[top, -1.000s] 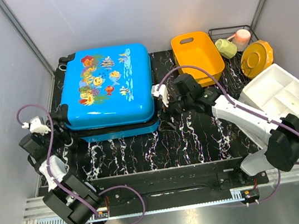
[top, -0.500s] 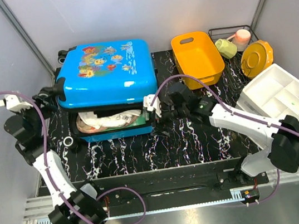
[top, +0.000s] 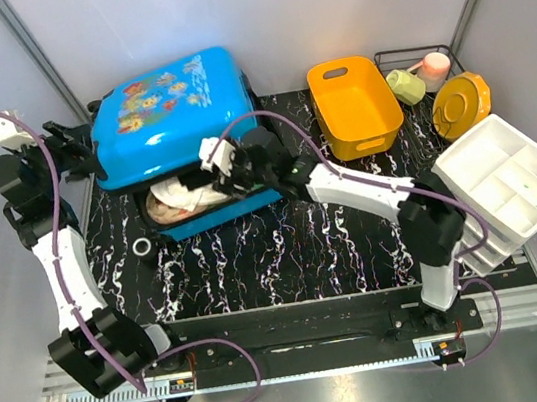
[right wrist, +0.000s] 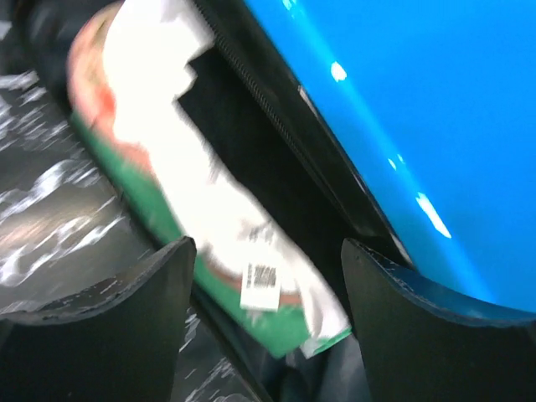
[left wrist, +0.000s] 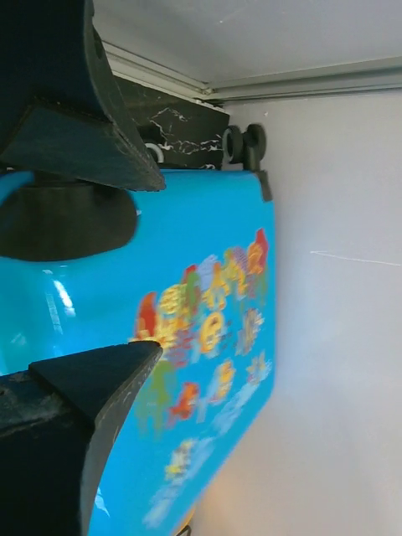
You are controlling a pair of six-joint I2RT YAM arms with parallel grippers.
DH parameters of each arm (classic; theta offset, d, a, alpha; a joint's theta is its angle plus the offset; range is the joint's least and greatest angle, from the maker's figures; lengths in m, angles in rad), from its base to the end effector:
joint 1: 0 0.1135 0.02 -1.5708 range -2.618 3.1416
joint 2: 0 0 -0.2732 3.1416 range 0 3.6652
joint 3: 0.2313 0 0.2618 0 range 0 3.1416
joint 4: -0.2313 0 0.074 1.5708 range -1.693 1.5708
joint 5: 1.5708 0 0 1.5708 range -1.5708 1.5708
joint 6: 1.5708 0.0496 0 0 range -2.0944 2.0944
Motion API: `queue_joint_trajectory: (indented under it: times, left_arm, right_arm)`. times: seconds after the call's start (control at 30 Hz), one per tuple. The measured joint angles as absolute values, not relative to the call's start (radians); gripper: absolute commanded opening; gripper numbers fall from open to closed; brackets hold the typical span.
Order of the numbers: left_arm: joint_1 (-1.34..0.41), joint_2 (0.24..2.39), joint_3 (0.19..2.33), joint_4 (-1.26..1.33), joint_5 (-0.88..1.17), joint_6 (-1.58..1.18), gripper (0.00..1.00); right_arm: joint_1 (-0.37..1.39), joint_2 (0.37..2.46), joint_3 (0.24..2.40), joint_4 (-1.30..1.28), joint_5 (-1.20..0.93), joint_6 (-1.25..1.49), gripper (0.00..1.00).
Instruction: Open, take out, and arrange the luggage
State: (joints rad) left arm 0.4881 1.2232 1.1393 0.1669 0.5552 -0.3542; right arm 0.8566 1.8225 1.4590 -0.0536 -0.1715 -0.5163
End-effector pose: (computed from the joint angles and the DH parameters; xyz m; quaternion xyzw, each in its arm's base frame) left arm 0.2787 0.1184 0.4184 -0.0822 0.6768 -0.1378 0.7185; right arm 0.2948 0.3530 0.2938 -0.5654 0.6164 0.1628 0.5234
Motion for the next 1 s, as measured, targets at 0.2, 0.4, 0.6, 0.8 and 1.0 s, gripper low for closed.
queue_joint_trajectory:
  times: [0.2,0.4,0.6,0.8,1.0]
  left_arm:
    - [0.53,1.175,1.162,-0.055,0.62,-0.223,0.78]
    - [0.727,1.048,1.129,-0.384,0.816,0.041,0.74]
    - [0.656,0.957,1.081,-0.76,0.964,0.491,0.76]
    - [0.266,0.954,0.982,-0.894,0.903,0.705,0.82]
    - [-0.063,1.159,0.939,-0.775,0.69,0.694,0.84]
  right_arm:
    - [0.807,1.967,1.724,0.105,-0.046,-0.609,0.8]
    - [0.77,2.052,1.901,0.179,-0.008,-0.66,0.84]
    - [0.744,2.341,2.38,0.152,0.007,-0.681,0.89]
    - [0.709,2.595,2.755,0.158,-0.029,-0.713,0.92]
    - [0.674,2.594,2.617,0.241,-0.046,-0.716,0.95]
